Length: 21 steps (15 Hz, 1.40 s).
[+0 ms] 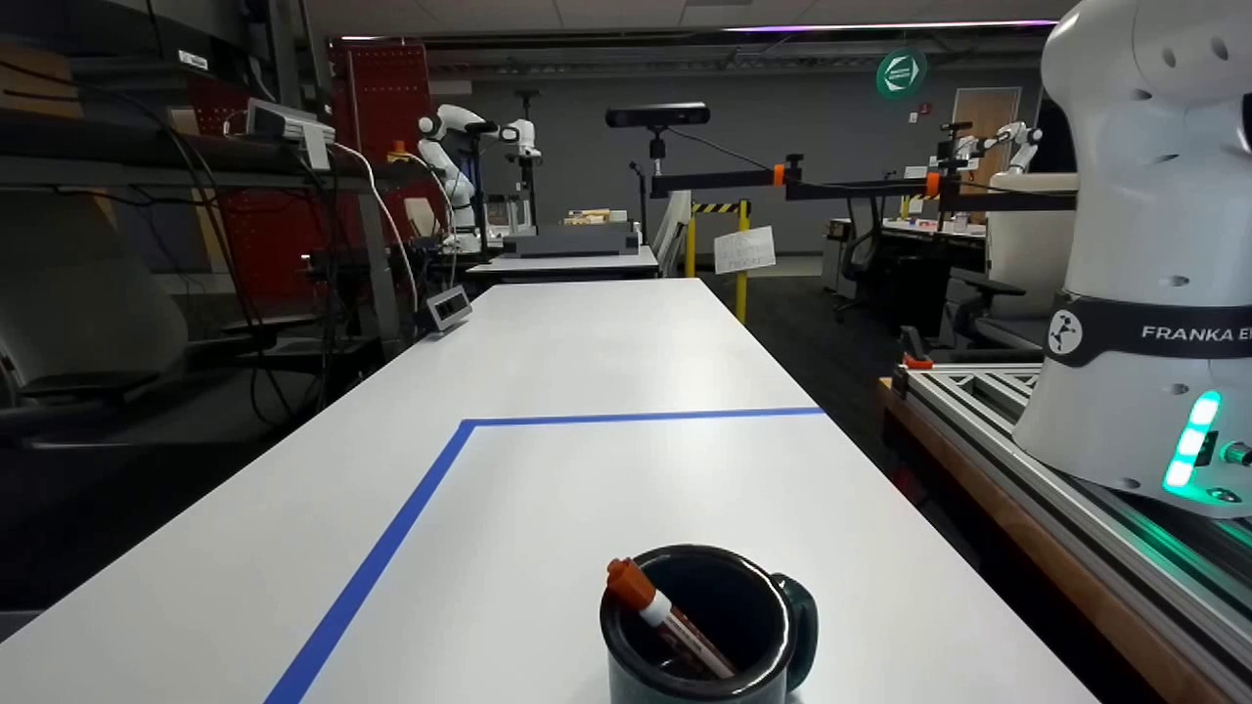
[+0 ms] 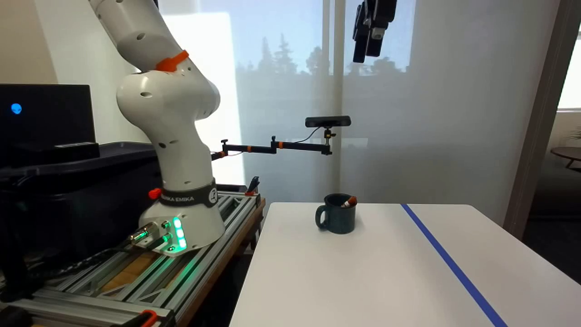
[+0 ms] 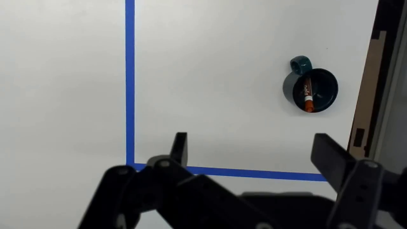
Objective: Move the marker to the table
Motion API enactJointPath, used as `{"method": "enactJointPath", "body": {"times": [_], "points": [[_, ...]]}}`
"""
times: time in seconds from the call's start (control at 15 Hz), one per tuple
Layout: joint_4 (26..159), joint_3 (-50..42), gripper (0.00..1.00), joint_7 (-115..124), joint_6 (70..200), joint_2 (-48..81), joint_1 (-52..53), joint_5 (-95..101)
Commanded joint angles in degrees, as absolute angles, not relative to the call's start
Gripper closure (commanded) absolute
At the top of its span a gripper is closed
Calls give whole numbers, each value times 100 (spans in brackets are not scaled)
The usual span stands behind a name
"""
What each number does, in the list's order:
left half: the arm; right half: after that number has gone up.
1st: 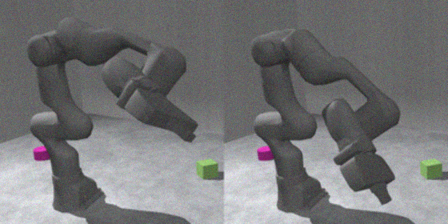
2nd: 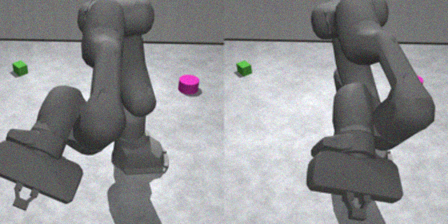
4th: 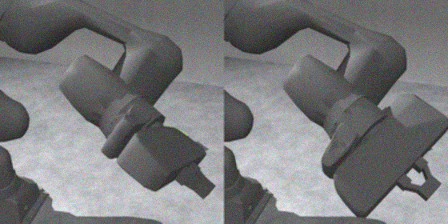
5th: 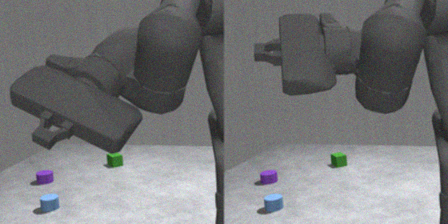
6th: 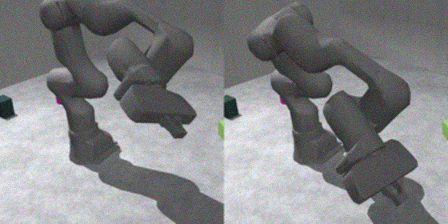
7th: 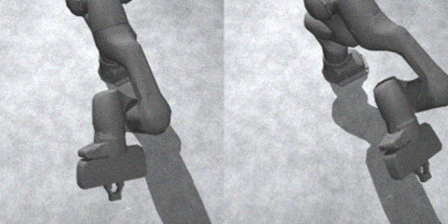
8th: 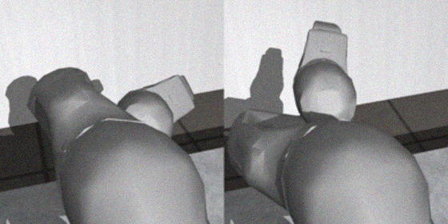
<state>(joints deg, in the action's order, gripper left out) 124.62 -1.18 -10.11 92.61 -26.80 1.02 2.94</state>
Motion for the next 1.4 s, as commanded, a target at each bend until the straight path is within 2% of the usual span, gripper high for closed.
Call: {"method": "enactJointPath", "body": {"times": [0.0,0.67,1.33], "points": [[12579,-80,0,-914,9395,-2541,180,170],[12865,252,0,-166,9862,-1618,389,-744],[13867,750,0,861,12086,-962,654,-1240]]}}
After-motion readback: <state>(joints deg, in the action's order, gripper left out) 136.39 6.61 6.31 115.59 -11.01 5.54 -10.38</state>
